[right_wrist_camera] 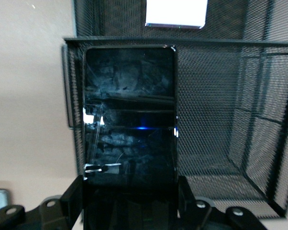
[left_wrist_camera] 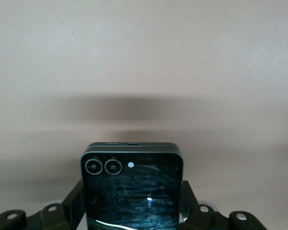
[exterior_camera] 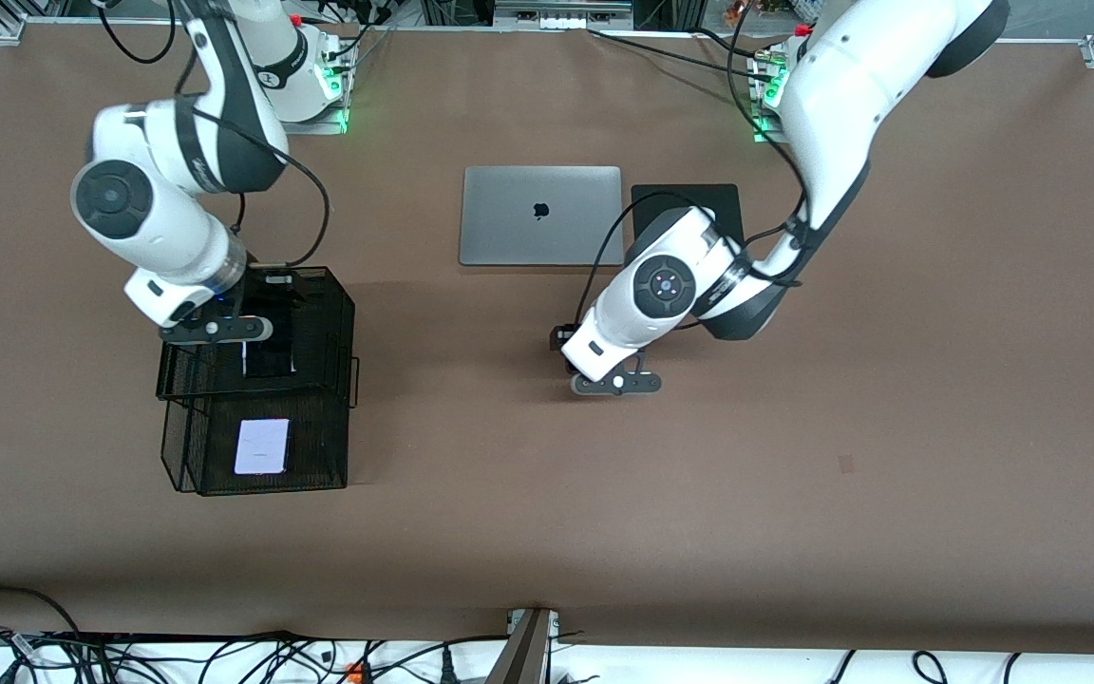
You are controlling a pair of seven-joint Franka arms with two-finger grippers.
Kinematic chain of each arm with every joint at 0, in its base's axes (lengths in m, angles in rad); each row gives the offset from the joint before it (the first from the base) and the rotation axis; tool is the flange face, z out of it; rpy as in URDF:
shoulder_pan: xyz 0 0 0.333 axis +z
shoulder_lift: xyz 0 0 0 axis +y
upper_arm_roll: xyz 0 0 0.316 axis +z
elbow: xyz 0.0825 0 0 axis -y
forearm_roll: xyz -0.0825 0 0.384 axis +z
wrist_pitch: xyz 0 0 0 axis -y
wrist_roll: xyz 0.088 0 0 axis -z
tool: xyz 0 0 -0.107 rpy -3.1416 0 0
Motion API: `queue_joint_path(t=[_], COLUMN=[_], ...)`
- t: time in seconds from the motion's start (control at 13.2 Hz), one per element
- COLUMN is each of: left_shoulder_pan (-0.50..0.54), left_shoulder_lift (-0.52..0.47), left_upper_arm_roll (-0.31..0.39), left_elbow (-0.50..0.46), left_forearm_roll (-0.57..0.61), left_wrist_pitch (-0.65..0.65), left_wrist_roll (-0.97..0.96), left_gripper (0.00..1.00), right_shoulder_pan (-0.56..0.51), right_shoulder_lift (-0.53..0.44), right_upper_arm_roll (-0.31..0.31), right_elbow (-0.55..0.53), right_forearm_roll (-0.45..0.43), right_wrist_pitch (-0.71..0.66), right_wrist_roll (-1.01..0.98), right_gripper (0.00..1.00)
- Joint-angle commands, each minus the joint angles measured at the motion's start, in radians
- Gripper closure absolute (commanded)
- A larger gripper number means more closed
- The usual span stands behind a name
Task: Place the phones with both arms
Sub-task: 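Release the black phone in the basket while the left gripper releases the flip phone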
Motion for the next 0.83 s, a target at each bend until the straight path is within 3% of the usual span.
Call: queue_joint_path(t=[0.0,0.08,0.15,0.23,0.3,0.45,0.76], left_shoulder_pan=[-0.04,-0.04,-0.039,-0.028,-0.022,0.015,0.165], left_shoulder_lift=[0.074,0.07,0.056,0.042,0.027,-0.057,-0.226], left_upper_arm_roll=[0.017,0.027,0.028,0.028,0.028,0.036,0.039], left_elbow=[0.037,0.031,0.031,0.031,0.031,0.032,0.043], left_forearm_roll=[0.004,0.006,0.006,0.006,0.006,0.006,0.035], left_wrist_pitch=[0.058,0.057,0.051,0.046,0.023,-0.112,-0.476], left_wrist_roll=[-0.013,-0.015,-0.015,-0.015,-0.015,-0.013,0.073], left_gripper=[0.7,0.01,0.0,0.0,0.0,0.0,0.0], right_shoulder_pan=[0.009,0.001,-0.008,-0.016,-0.019,-0.019,-0.036], right_shoulder_lift=[-0.002,0.006,0.012,0.014,0.012,0.006,0.012], right_upper_arm_roll=[-0.006,-0.006,-0.006,-0.006,-0.006,-0.008,-0.006], right_elbow=[-0.068,-0.073,-0.068,-0.064,-0.05,0.004,0.256], right_forearm_roll=[0.013,0.015,0.015,0.015,0.025,0.027,0.028], right_wrist_pitch=[0.087,0.1,0.1,0.1,0.089,0.039,-0.237], right_wrist_roll=[-0.042,-0.047,-0.047,-0.047,-0.05,-0.053,-0.024], right_gripper=[1.0,1.0,0.73,0.06,0.0,0.0,0.0])
